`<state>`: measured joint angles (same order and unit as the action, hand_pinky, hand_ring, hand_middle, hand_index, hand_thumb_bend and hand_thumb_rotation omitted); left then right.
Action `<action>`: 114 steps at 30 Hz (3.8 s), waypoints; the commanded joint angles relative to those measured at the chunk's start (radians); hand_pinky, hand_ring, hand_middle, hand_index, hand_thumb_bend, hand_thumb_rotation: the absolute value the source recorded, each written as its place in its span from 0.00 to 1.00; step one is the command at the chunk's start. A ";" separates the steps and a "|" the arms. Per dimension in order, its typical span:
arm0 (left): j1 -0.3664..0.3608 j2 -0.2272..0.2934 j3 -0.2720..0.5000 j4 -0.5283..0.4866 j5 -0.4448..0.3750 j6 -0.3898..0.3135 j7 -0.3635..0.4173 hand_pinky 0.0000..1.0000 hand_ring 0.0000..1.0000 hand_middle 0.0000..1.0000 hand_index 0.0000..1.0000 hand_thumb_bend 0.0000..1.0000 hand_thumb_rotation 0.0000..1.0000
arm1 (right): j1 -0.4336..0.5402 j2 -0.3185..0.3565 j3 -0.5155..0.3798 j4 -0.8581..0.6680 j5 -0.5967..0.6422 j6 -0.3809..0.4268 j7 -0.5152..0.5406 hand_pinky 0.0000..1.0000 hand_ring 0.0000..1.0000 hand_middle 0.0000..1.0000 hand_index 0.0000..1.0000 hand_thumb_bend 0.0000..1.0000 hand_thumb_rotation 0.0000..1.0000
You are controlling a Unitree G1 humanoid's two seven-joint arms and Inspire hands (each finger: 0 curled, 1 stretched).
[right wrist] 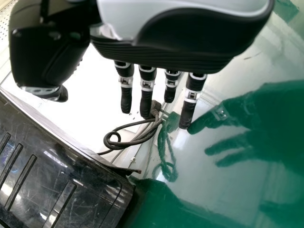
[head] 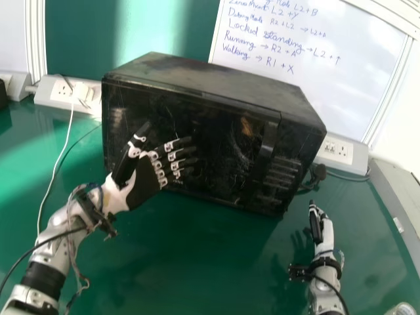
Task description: Open the door of oven
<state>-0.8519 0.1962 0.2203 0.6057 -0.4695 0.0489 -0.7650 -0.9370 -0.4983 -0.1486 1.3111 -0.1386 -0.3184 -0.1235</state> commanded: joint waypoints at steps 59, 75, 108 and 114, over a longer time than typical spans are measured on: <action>-0.341 -0.088 -0.035 0.523 0.225 -0.241 0.015 0.90 1.00 1.00 1.00 1.00 0.88 | 0.014 0.034 0.034 0.026 -0.017 0.073 -0.052 0.82 0.85 0.81 0.64 0.68 0.92; -0.392 -0.101 -0.029 0.572 0.239 -0.234 0.058 0.94 1.00 1.00 1.00 1.00 0.87 | 0.000 0.039 0.040 0.024 -0.020 0.095 -0.046 0.77 0.82 0.83 0.81 0.67 0.95; -0.479 -0.150 -0.012 0.671 0.296 -0.221 0.167 0.90 1.00 1.00 1.00 1.00 0.85 | -0.019 0.039 -0.007 0.024 0.017 0.091 0.004 0.79 0.88 0.92 0.92 0.57 0.89; -0.484 -0.157 -0.010 0.678 0.307 -0.223 0.178 0.93 1.00 1.00 1.00 1.00 0.84 | -0.023 0.040 -0.005 0.024 0.010 0.095 -0.005 0.81 0.90 0.93 0.93 0.57 0.91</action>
<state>-1.3130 0.0475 0.2080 1.2709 -0.1690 -0.1779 -0.5902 -0.9784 -0.4730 -0.1541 1.3105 -0.1280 -0.2592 -0.1354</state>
